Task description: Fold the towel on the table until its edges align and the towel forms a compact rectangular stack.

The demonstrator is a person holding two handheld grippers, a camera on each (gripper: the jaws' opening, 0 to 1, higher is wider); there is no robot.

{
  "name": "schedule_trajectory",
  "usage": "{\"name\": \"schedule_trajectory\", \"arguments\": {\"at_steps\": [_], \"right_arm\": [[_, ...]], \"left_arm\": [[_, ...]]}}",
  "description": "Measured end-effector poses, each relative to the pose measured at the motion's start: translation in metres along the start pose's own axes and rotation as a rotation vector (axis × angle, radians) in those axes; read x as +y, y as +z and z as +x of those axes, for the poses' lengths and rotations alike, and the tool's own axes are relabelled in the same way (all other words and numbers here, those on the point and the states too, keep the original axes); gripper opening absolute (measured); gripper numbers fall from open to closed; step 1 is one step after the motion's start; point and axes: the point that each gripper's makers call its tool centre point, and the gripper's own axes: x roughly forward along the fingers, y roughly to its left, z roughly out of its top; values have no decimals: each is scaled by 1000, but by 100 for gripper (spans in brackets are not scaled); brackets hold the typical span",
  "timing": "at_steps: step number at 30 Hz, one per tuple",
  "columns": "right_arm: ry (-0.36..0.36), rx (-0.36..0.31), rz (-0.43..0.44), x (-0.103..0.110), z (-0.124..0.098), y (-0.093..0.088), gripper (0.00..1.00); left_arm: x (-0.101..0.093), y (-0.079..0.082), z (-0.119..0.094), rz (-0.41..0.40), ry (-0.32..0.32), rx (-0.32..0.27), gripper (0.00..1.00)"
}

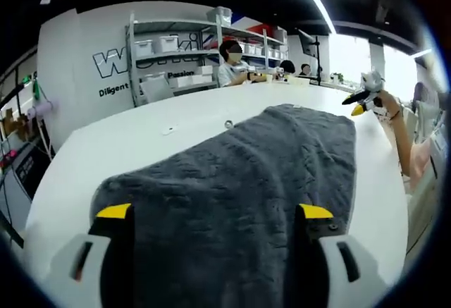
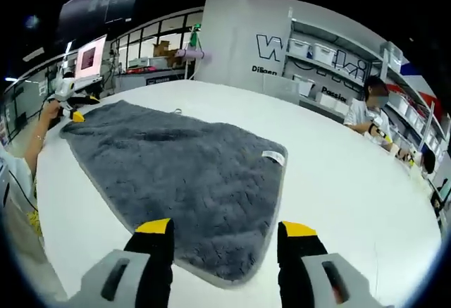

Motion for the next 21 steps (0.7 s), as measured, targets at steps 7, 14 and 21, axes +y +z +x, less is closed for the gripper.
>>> {"name": "schedule_trajectory", "arguments": {"at_steps": [7,14,21], "right_arm": [[-27,60,35,-8,5,-29,35],[8,82,96,-8,12,-46,22],[40,79,53,0,13,-44,9]], "left_arm": [[3,0,-2,-3,11,-2,99],[2,-1,-2,-3,11,2,99],[3,-4,-2,6,14,18,99]]}}
